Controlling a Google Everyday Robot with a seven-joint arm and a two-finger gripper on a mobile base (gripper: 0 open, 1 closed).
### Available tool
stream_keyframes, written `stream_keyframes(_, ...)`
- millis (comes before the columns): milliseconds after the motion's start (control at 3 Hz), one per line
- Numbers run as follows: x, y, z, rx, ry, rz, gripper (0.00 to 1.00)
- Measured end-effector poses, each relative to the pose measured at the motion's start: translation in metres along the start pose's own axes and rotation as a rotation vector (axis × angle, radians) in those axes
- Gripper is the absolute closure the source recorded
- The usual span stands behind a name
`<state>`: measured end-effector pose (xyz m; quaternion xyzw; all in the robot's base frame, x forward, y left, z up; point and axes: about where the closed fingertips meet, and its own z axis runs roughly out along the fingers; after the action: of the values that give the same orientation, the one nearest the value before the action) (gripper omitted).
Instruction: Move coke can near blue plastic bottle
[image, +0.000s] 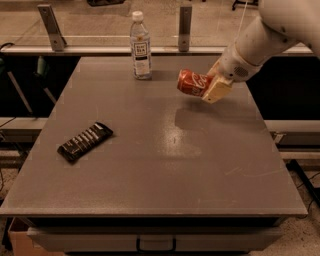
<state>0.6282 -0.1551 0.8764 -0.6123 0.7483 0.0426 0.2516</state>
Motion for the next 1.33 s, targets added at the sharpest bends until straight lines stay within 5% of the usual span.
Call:
stream_keyframes(667,-0.045,-0.063,0.068,-0.003,-0.025,-0.065,1.00)
stream_keyframes(1333,-0.067,-0.084,0.093,0.002,-0.002,-0.086,0.62)
